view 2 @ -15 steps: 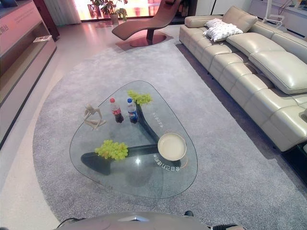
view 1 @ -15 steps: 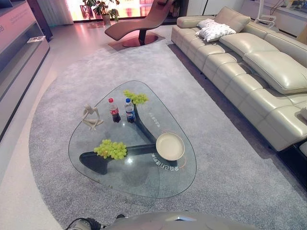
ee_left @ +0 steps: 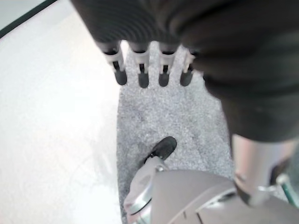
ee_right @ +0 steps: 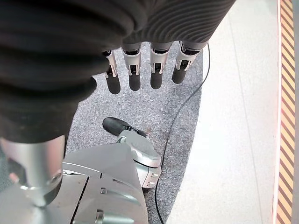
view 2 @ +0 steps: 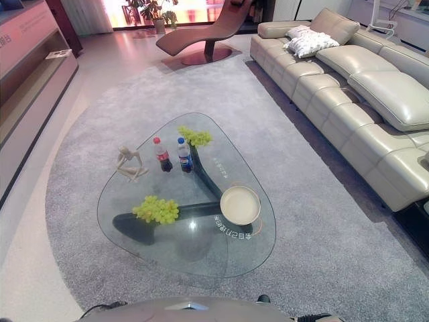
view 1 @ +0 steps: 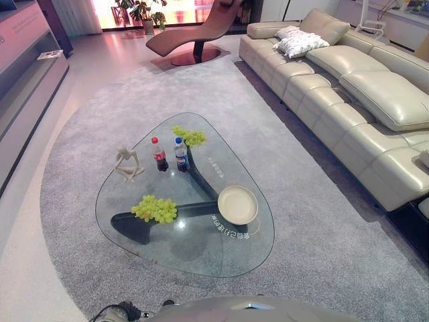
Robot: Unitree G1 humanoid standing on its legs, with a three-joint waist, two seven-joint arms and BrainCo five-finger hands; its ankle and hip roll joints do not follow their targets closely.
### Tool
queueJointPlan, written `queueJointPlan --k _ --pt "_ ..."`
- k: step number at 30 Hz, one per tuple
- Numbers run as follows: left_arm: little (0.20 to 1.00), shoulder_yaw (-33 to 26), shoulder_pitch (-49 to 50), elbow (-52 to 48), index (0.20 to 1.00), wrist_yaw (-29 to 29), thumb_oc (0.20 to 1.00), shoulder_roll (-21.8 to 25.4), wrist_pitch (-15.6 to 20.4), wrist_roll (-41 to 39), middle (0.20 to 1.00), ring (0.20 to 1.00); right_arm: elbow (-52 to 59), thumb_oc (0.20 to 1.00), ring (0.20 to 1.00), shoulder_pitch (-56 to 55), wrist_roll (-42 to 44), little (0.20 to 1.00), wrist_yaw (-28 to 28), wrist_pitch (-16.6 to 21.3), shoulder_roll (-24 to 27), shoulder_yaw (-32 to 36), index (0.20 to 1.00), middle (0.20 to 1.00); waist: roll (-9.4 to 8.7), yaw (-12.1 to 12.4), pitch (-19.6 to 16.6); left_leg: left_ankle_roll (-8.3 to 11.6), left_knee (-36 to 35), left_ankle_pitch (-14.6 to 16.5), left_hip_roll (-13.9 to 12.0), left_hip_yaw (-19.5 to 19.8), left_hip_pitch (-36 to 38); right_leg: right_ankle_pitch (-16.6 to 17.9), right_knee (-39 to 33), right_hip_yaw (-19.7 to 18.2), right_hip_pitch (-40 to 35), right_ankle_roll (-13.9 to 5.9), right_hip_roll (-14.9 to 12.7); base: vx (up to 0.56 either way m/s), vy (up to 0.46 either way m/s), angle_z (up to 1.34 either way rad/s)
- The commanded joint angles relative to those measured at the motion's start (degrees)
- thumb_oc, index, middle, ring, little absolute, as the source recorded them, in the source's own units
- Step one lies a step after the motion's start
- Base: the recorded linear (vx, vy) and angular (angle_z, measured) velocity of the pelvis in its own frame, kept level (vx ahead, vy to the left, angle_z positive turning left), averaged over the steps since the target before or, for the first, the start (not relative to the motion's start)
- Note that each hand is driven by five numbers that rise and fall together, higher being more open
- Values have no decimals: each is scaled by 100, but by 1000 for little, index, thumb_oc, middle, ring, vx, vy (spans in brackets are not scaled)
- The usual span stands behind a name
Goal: Pick up fruits into the plate
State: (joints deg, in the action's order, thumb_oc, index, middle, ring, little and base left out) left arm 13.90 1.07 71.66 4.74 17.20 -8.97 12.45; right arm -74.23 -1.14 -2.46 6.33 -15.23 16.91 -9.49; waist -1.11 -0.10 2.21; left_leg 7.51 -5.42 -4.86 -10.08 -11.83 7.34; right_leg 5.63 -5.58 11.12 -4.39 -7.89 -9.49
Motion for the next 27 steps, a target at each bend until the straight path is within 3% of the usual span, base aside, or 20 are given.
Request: queueJointPlan --k 1,6,10,14,20,27 --pt "1000 -80 -490 375 1000 457 1000 46 311 91 1000 1000 -396 1000 1000 456 -229 1000 -10 -11 -47 -207 1000 1000 -65 -25 344 -255 132 421 144 121 42 -363 205 215 -321 -45 -72 30 -2 -1" --pt "1000 39 -714 70 1000 1013 1000 236 747 398 1000 1000 -292 1000 1000 583 -310 1000 53 -56 115 -324 1000 1000 -28 -62 471 -241 183 404 155 82 -73 -380 279 144 -169 -45 -66 -24 7 -2" --pt "1000 405 -1247 -566 1000 1486 1000 511 853 421 1000 1000 -154 1000 1000 944 -193 1000 69 -127 348 -552 1000 1000 89 -118 734 -262 243 351 158 51 -361 -366 395 58 191 -24 -79 -185 59 -8" --pt "1000 683 -1811 -1264 1000 1749 1000 946 891 697 1000 1000 -42 1000 1000 1214 -443 1000 -20 36 522 -808 1000 1000 181 -181 1067 -283 176 268 203 41 -573 -324 438 -33 465 -14 -59 -168 54 -3" --pt "1000 923 -2758 -2107 1000 1811 1000 1861 838 1170 1000 1000 134 1000 1000 1505 -158 1000 -254 158 824 -998 1000 1000 175 -195 1588 -294 128 162 275 75 -975 -253 482 -65 866 -10 -1 -156 0 -8" --pt "1000 1260 -3973 -2093 1000 1817 1000 2573 937 1669 1000 1000 260 1000 1000 1992 88 1000 -83 307 1143 -1148 1000 1000 59 -207 2112 -251 294 105 299 1 -1438 -238 584 -38 1250 52 89 -93 -52 -3"
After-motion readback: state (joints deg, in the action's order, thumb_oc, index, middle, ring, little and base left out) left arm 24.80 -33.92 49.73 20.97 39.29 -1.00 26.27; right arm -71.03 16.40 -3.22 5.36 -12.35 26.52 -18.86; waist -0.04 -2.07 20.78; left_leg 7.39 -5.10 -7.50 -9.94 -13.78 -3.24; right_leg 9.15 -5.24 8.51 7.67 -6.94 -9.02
